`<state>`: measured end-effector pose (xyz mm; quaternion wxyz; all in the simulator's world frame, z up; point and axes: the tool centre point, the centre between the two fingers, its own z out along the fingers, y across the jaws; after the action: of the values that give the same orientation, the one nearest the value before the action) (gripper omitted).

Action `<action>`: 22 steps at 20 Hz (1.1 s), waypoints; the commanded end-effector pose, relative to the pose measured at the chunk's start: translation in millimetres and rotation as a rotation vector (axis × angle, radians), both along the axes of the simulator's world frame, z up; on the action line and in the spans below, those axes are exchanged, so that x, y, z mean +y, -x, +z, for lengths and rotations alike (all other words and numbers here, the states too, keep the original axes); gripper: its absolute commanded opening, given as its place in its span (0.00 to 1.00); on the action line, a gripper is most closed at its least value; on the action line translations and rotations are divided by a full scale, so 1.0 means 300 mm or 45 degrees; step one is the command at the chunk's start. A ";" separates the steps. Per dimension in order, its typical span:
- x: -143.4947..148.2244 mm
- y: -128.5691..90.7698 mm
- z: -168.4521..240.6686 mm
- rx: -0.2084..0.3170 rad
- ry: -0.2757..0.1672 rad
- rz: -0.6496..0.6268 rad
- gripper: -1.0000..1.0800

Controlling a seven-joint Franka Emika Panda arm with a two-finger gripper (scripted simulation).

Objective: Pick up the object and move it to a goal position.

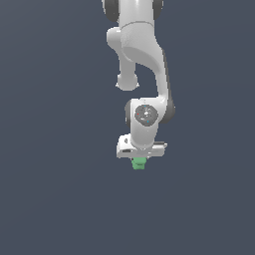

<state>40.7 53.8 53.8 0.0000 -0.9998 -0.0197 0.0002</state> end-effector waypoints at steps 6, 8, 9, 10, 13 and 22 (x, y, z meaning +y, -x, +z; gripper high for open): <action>0.000 -0.001 0.000 -0.001 0.000 0.000 0.00; 0.000 -0.001 0.000 -0.001 0.000 0.000 0.00; 0.000 0.000 0.001 -0.001 0.000 0.000 0.00; 0.002 0.000 0.004 -0.001 0.000 0.000 0.00; 0.011 0.005 0.023 -0.001 0.000 0.000 0.00; 0.091 0.042 0.182 -0.001 0.000 0.000 0.00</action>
<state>30.4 75.3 96.9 -0.0001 -0.9998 -0.0194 0.0006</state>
